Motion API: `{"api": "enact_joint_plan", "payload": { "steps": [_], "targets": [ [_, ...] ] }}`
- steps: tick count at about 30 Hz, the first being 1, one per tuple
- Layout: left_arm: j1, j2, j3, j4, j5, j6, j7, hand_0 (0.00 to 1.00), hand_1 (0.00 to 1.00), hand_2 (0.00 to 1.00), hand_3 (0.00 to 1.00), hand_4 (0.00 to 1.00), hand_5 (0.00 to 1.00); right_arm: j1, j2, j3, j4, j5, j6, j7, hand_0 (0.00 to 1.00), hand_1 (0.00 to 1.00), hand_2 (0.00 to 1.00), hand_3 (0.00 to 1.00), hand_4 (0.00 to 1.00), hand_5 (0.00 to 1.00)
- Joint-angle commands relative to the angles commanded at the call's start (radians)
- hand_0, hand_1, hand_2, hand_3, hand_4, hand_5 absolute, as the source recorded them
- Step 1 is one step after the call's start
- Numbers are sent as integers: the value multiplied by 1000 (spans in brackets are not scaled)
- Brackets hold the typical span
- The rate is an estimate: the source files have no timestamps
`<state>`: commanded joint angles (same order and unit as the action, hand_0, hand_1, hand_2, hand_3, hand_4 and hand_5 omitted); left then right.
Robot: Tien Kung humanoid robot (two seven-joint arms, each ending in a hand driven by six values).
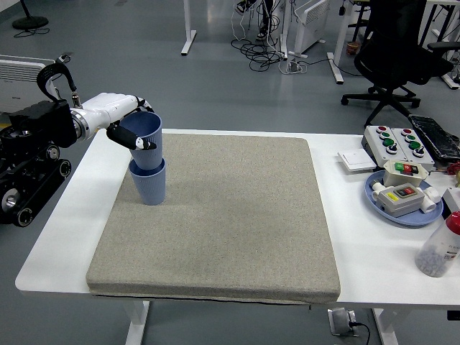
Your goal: Push cup pick cup insert cup
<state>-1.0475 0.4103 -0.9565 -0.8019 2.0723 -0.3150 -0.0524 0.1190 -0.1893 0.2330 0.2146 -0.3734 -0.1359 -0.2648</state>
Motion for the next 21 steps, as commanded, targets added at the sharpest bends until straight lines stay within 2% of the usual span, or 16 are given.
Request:
{"api": "enact_joint_plan", "payload": {
  "steps": [11, 14, 15, 20, 21],
  "targets": [
    [-2, -6, 15, 38, -20, 6, -7, 394, 466, 444, 489, 525, 134, 4, 0, -1, 0, 0, 1, 0, 709, 607, 694, 623, 203, 546],
    [-3, -11, 24, 51, -25, 19, -14, 394, 466, 444, 489, 525, 134, 4, 0, 0, 0, -2, 1, 0, 709, 607, 694, 623, 203, 546],
    [-3, -12, 28, 55, -27, 24, -17, 387, 497, 482, 507, 561, 170, 4, 0, 0, 0, -2, 1, 0, 709, 606, 694, 623, 203, 545],
    [-4, -18, 35, 80, -28, 41, -25, 387, 497, 482, 507, 561, 170, 5, 0, 0, 0, -2, 1, 0, 709, 606, 694, 623, 203, 545],
    [-4, -18, 35, 81, -26, 41, -25, 494, 671, 756, 780, 796, 367, 6, 0, 0, 0, -2, 1, 0, 709, 606, 693, 623, 203, 540]
  ]
}}
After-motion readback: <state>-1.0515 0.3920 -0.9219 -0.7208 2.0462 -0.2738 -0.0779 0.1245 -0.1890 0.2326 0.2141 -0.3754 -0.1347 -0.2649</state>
